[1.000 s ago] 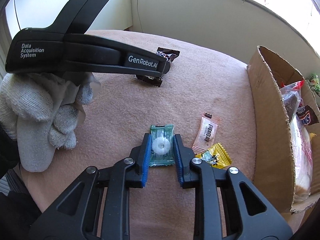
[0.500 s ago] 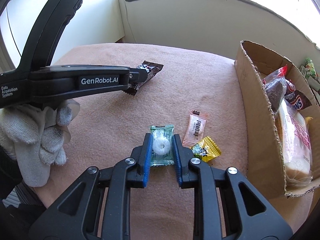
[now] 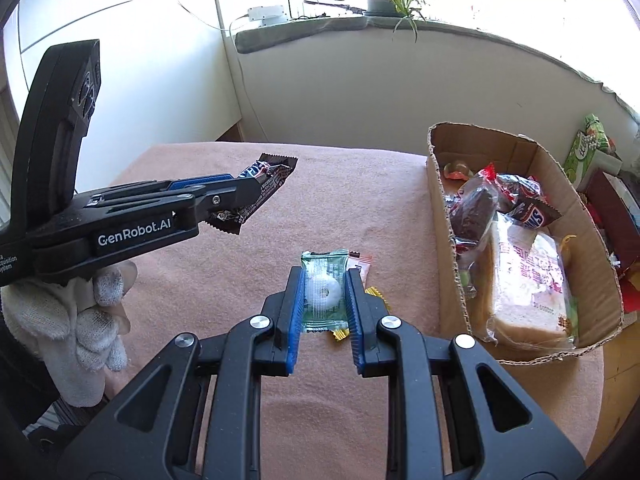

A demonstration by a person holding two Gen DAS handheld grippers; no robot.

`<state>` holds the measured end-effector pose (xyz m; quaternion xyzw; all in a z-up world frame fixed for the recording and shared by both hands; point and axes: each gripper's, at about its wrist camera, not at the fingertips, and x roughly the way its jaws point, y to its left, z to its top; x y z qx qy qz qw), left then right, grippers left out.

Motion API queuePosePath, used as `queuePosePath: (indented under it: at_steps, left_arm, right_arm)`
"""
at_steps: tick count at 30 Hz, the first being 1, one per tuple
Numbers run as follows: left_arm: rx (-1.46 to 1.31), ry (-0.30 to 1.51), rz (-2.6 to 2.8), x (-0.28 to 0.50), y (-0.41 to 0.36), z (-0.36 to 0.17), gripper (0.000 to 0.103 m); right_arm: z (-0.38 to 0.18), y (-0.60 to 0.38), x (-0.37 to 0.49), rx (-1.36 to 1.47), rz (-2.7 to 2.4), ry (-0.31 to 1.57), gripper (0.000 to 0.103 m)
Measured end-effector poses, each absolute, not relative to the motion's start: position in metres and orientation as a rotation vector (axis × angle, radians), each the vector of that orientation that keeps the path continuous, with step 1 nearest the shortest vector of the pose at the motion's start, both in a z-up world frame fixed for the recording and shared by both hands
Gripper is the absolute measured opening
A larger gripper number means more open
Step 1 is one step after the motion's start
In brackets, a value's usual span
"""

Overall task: Organize snacks
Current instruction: 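Carry the Snickers bar and green mint with both tools over the box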

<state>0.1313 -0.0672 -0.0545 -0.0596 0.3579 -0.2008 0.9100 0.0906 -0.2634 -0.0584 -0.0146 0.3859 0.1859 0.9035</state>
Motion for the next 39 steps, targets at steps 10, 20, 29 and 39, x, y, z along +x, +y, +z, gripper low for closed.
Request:
queuePosePath:
  at_steps: [10,20,29,39]
  left_arm:
    - [-0.106,0.703,-0.493,0.122,-0.099,-0.038,0.027]
    - [-0.085,0.71,-0.552,0.13,-0.14,-0.034,0.027]
    - [-0.06,0.703,-0.572,0.148,-0.168,-0.028,0.027]
    - [-0.056,0.702,-0.58,0.17,-0.192,-0.025,0.027]
  right_arm:
    - [-0.035,-0.303,0.087,0.005,0.306,0.743,0.021]
    - [-0.026,-0.358,0.087,0.036,0.199,0.727,0.021]
    - [-0.025,-0.39,0.098,0.048,0.148,0.725,0.021]
    - [-0.029,-0.402,0.118,0.053,0.137,0.724,0.021]
